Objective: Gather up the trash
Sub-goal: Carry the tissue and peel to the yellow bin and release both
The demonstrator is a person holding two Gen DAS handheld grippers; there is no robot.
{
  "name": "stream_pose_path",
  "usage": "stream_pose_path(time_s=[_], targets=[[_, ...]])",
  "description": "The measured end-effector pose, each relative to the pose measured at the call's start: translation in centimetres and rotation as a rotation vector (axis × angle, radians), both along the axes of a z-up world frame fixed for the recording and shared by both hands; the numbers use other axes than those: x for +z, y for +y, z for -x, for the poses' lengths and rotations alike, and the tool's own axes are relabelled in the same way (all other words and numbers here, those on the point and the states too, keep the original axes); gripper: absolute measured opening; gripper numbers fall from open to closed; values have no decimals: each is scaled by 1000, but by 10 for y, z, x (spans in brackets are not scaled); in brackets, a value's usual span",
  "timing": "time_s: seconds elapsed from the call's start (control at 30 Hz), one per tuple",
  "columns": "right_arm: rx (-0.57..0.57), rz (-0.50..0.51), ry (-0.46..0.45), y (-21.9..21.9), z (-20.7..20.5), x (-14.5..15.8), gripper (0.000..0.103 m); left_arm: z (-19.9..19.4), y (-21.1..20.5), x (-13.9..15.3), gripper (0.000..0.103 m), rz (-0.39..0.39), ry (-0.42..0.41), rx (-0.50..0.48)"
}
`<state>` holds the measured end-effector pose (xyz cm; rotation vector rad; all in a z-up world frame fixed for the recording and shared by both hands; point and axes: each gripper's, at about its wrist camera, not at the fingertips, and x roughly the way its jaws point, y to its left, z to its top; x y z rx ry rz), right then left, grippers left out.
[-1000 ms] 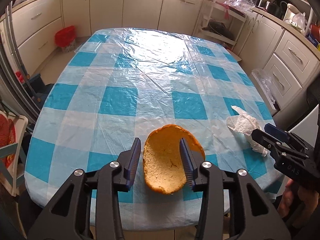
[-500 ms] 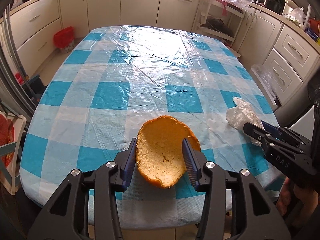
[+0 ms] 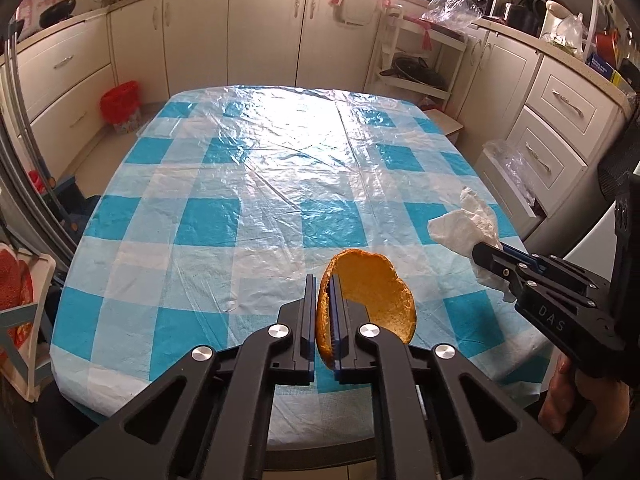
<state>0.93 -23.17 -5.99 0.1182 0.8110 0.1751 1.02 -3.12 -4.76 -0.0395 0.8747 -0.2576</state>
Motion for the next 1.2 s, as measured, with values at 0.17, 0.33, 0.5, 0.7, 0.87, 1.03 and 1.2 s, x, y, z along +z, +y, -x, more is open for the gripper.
stream_pose_path(time_s=[0.17,0.33,0.5,0.7,0.87,1.03,1.2], targets=[[-12,-5,-42,-7,11,12,14,7,-3,16,5,10,-33,-12],[-59,-6,-76,-23,23,22,14,13,-16,31,5,25,-59,-44],[-181,-13,-90,-65,40,25,14,15,-45,38,5,48,-66,-107],[-387,-39,-20,-129,53,11,14,13,-116,35,5,68,-62,-248],[-585,-122,106,-186,62,-23,14,13,-189,22,5,53,-47,-363],[-703,-196,202,-219,59,-51,45,11,-247,3,5,32,-14,-437],[-814,-258,169,-244,70,-47,50,7,-286,-18,5,6,31,-480]])
